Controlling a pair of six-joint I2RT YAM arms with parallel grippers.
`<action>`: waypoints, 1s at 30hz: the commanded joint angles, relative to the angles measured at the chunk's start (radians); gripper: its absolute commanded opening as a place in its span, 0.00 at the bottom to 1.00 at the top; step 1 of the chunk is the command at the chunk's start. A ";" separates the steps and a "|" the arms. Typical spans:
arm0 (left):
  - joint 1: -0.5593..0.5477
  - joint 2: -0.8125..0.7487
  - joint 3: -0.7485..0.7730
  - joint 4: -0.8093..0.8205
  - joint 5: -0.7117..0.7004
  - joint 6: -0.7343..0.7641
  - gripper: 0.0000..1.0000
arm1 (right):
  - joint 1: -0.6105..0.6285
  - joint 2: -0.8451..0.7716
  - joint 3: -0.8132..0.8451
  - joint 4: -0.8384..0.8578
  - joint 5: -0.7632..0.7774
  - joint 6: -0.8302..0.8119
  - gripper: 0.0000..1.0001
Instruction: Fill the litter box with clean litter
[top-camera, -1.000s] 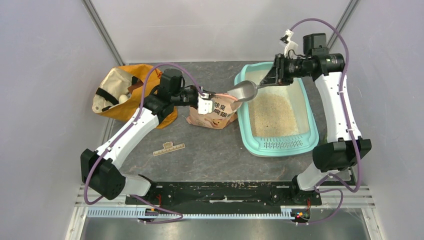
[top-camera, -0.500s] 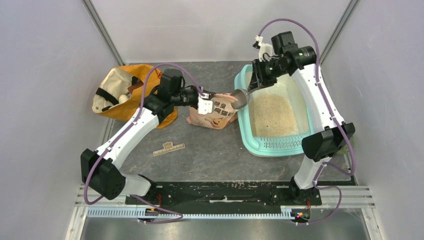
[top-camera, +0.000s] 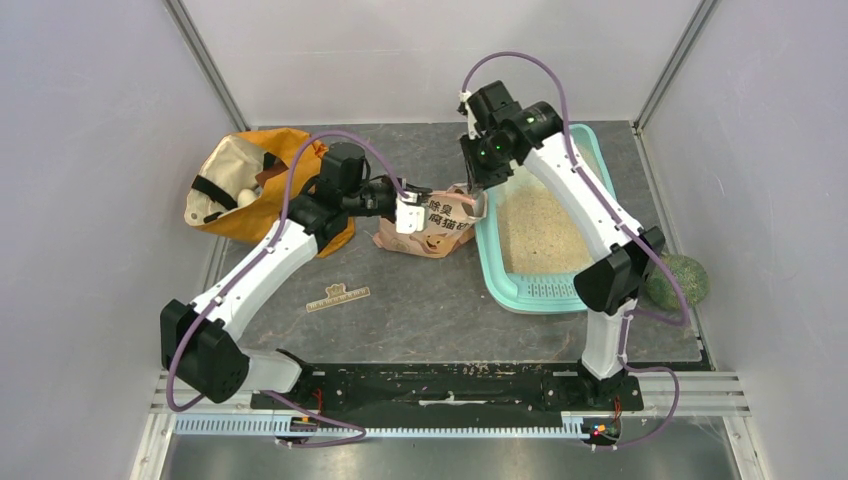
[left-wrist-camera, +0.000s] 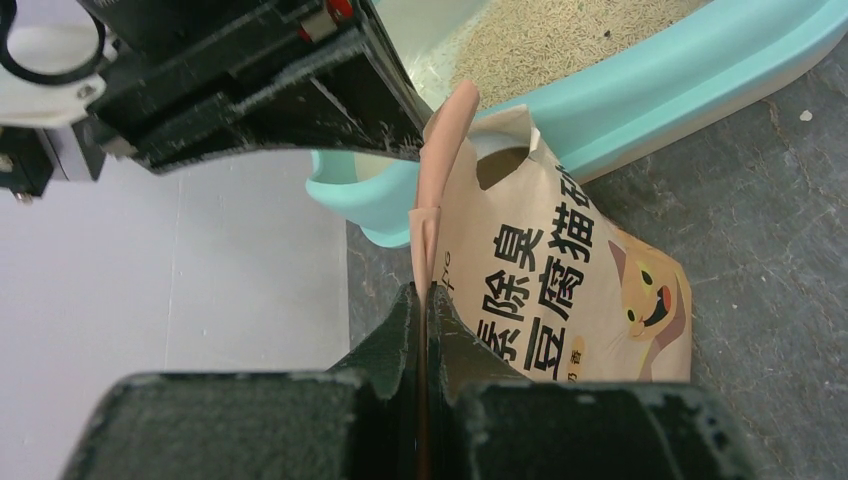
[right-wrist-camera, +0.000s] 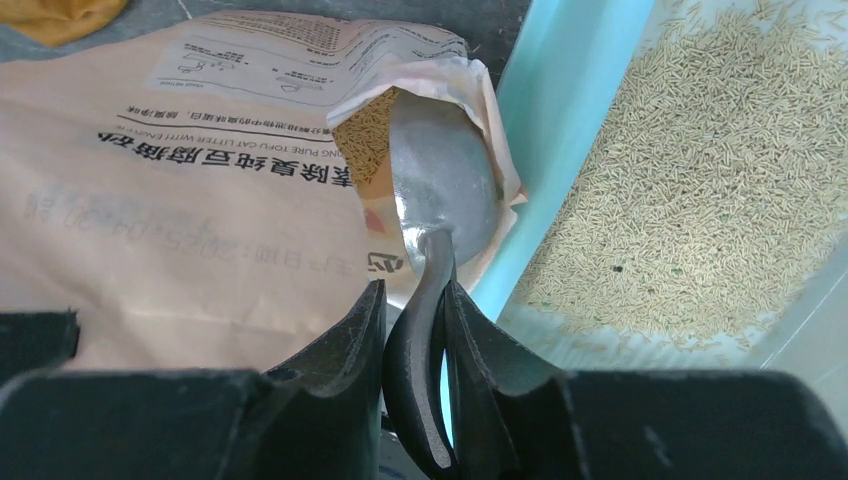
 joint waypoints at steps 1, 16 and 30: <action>-0.014 -0.056 -0.015 0.079 0.057 0.002 0.02 | 0.044 0.020 0.043 0.029 0.205 0.071 0.00; -0.014 -0.051 -0.025 0.088 0.057 -0.011 0.02 | 0.029 0.084 -0.165 0.211 -0.092 0.082 0.00; -0.014 -0.034 -0.019 0.104 0.056 -0.033 0.02 | -0.144 -0.012 -0.540 0.711 -0.718 0.233 0.00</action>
